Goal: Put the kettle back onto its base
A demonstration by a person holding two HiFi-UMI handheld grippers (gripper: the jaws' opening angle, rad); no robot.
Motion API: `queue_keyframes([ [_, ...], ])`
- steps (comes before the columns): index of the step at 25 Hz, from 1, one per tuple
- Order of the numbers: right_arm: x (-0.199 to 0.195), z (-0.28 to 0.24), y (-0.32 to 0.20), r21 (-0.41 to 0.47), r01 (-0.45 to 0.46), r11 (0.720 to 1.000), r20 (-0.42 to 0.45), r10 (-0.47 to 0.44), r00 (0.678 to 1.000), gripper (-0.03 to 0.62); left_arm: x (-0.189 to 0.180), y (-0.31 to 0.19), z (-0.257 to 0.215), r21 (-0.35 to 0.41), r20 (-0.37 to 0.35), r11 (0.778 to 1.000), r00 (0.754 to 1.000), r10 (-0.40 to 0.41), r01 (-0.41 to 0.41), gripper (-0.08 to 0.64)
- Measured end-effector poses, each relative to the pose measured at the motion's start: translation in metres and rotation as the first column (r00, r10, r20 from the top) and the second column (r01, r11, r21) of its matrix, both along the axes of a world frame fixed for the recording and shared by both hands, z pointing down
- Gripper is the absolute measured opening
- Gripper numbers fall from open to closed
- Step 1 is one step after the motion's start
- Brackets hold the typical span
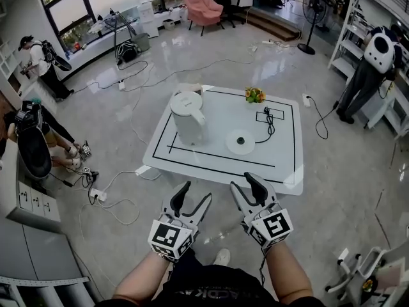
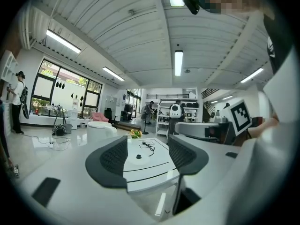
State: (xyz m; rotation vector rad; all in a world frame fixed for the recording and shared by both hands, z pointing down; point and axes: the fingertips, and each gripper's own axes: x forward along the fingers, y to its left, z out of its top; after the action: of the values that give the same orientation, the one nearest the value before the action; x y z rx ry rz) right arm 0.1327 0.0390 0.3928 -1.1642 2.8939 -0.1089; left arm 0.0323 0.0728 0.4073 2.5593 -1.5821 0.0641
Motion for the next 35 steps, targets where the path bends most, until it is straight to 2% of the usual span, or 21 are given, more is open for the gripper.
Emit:
queue_keyframes([
  [6, -0.034, 0.003, -0.044, -0.037, -0.059, 0.998, 0.011, 0.059, 0.998, 0.232, -0.041, -0.042, 0.002, -0.006, -0.010, 0.999, 0.999, 0.049, -0.049, 0.290],
  [20, -0.118, 0.018, -0.141, -0.084, -0.223, 0.971, -0.033, 0.221, 0.975, 0.233, -0.129, -0.138, 0.006, -0.028, -0.034, 0.976, 0.976, 0.214, -0.215, 0.296],
  [27, -0.145, 0.024, -0.165, -0.090, -0.283, 0.955, -0.068, 0.277, 0.958, 0.233, -0.158, -0.159, 0.012, -0.034, -0.053, 0.959, 0.959, 0.280, -0.282, 0.296],
  [35, -0.158, 0.030, -0.184, -0.099, -0.305, 0.947, -0.109, 0.294, 0.949, 0.233, -0.170, -0.174, 0.012, -0.035, -0.083, 0.951, 0.950, 0.302, -0.306, 0.296],
])
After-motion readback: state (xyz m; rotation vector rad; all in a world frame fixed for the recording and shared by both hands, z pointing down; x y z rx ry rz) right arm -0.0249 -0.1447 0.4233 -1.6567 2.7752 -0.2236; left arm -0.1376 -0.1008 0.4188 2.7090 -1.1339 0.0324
